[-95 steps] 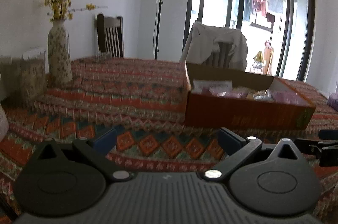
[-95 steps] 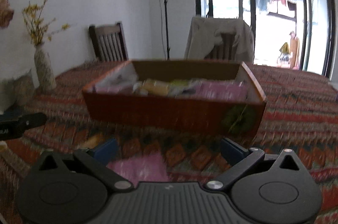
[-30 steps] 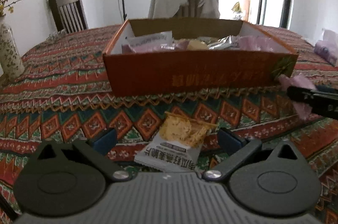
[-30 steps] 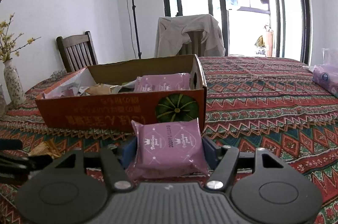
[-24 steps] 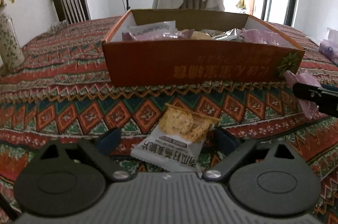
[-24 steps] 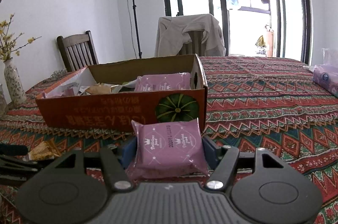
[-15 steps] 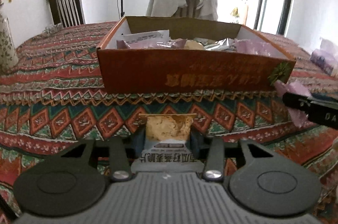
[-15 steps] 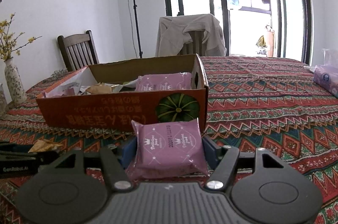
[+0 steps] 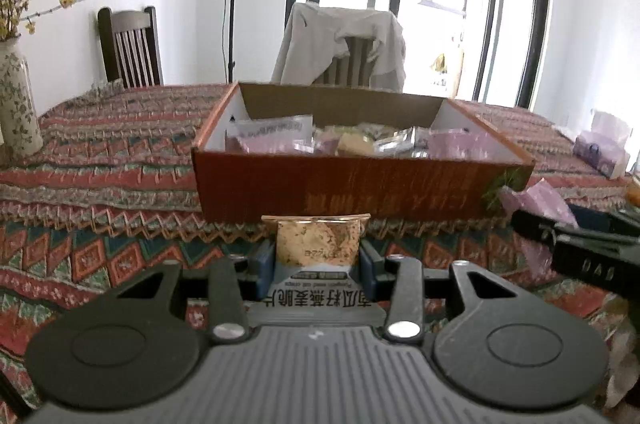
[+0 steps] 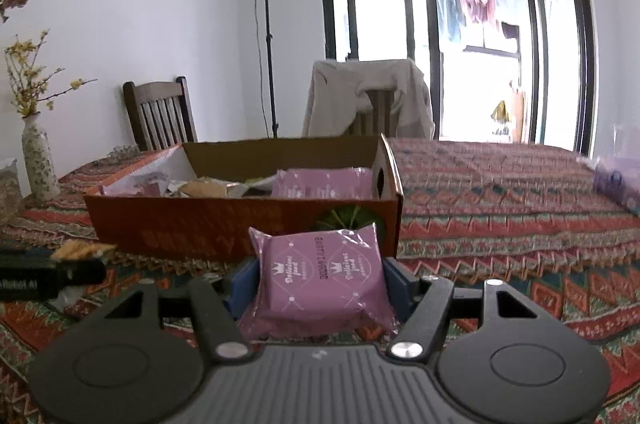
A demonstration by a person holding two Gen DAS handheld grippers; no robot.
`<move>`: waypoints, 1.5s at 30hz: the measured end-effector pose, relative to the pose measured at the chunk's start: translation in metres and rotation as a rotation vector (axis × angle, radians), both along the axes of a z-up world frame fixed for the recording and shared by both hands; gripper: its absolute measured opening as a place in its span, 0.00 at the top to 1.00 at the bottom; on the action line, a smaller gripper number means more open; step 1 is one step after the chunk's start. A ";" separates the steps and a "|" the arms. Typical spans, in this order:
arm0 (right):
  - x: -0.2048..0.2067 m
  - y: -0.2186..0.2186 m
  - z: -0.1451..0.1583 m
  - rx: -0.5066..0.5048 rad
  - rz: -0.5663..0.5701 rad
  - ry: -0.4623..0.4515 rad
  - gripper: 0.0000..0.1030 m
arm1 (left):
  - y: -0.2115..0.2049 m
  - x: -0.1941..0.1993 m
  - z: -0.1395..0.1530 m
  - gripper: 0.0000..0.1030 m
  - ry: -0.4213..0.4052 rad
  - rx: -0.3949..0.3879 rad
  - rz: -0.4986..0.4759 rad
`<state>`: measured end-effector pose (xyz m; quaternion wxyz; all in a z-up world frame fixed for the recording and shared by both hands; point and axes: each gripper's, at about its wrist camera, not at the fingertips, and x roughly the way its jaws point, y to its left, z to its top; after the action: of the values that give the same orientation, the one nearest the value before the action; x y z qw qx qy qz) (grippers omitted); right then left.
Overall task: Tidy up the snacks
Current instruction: 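Carry both held packets over the box and open both grippers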
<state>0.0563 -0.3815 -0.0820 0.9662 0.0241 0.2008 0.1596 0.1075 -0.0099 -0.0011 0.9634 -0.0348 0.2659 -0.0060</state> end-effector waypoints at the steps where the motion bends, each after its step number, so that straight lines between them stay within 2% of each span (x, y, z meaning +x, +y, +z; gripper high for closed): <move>1: -0.001 0.000 0.001 0.009 -0.001 -0.007 0.36 | 0.000 0.000 0.002 0.59 -0.008 -0.001 0.000; 13: 0.013 0.007 0.036 0.051 0.012 -0.089 0.36 | 0.003 0.013 0.035 0.59 -0.103 -0.033 0.010; 24: 0.058 0.021 0.066 0.060 0.000 -0.127 0.36 | 0.004 0.056 0.071 0.59 -0.187 -0.048 0.023; 37: 0.118 0.041 0.078 0.055 -0.009 -0.134 0.36 | 0.014 0.118 0.073 0.59 -0.182 -0.082 0.069; 41: 0.133 0.047 0.075 0.057 -0.015 -0.137 0.36 | 0.018 0.135 0.072 0.59 -0.184 -0.103 0.087; 45: 0.139 0.044 0.060 0.075 -0.012 -0.136 0.36 | 0.021 0.145 0.062 0.59 -0.190 -0.102 0.106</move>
<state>0.1954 -0.3371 -0.0223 0.9770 0.0507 0.1286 0.1625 0.2529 0.0109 0.0606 0.9802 -0.0969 0.1706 0.0280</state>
